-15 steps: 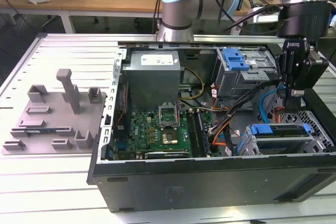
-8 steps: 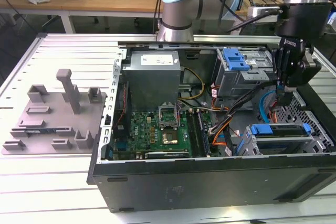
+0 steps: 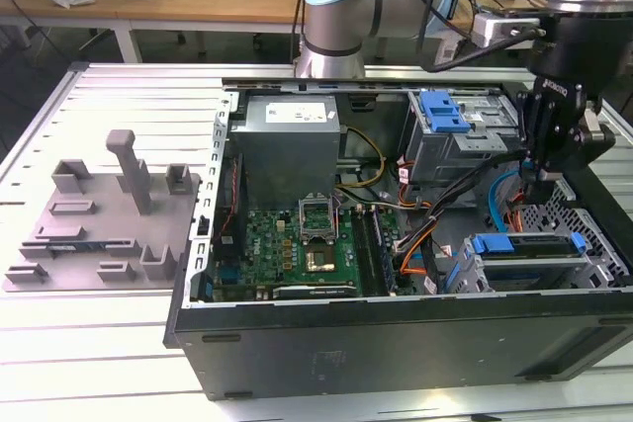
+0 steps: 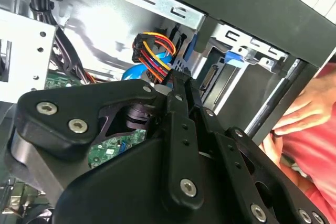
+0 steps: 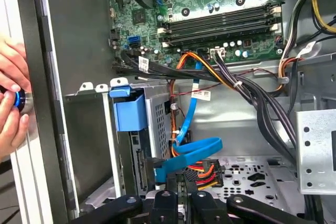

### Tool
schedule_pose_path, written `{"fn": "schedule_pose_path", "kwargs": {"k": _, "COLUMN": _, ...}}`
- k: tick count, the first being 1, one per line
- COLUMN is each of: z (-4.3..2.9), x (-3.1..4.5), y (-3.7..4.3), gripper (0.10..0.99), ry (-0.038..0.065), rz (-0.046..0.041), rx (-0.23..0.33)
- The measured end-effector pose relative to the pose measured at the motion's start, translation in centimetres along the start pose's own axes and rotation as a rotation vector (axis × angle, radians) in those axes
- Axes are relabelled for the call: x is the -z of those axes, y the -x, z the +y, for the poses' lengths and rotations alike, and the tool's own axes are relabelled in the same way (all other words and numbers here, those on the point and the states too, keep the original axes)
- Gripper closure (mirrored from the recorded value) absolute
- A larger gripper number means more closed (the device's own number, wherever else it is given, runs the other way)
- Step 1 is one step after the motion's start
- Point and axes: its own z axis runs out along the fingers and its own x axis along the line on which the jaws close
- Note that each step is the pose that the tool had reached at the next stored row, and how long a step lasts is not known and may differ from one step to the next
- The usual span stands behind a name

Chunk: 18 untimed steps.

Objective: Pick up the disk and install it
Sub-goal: 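Insert the first disk wire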

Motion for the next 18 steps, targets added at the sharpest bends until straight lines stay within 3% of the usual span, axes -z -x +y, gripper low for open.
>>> {"fn": "schedule_pose_path", "kwargs": {"k": 4, "z": -0.05, "x": 0.27, "y": -0.55, "gripper": 0.918, "ry": 0.0, "rz": -0.017, "rx": 0.005}}
{"fn": "schedule_pose_path", "kwargs": {"k": 9, "z": -0.15, "x": 0.41, "y": -1.71, "gripper": 0.918, "ry": 0.001, "rz": -0.0385, "rx": 0.008}}
{"fn": "schedule_pose_path", "kwargs": {"k": 10, "z": -0.19, "x": 0.44, "y": -2.06, "gripper": 0.918, "ry": 0.002, "rz": -0.0471, "rx": 0.008}}
{"fn": "schedule_pose_path", "kwargs": {"k": 14, "z": -0.23, "x": 0.24, "y": -3.17, "gripper": 0.918, "ry": 0.003, "rz": -0.0656, "rx": 0.009}}
{"fn": "schedule_pose_path", "kwargs": {"k": 17, "z": -0.32, "x": -0.04, "y": -4.16, "gripper": 0.918, "ry": 0.005, "rz": -0.0868, "rx": 0.007}}
{"fn": "schedule_pose_path", "kwargs": {"k": 18, "z": -0.37, "x": -0.2, "y": -4.72, "gripper": 0.918, "ry": 0.007, "rz": -0.1026, "rx": 0.006}}
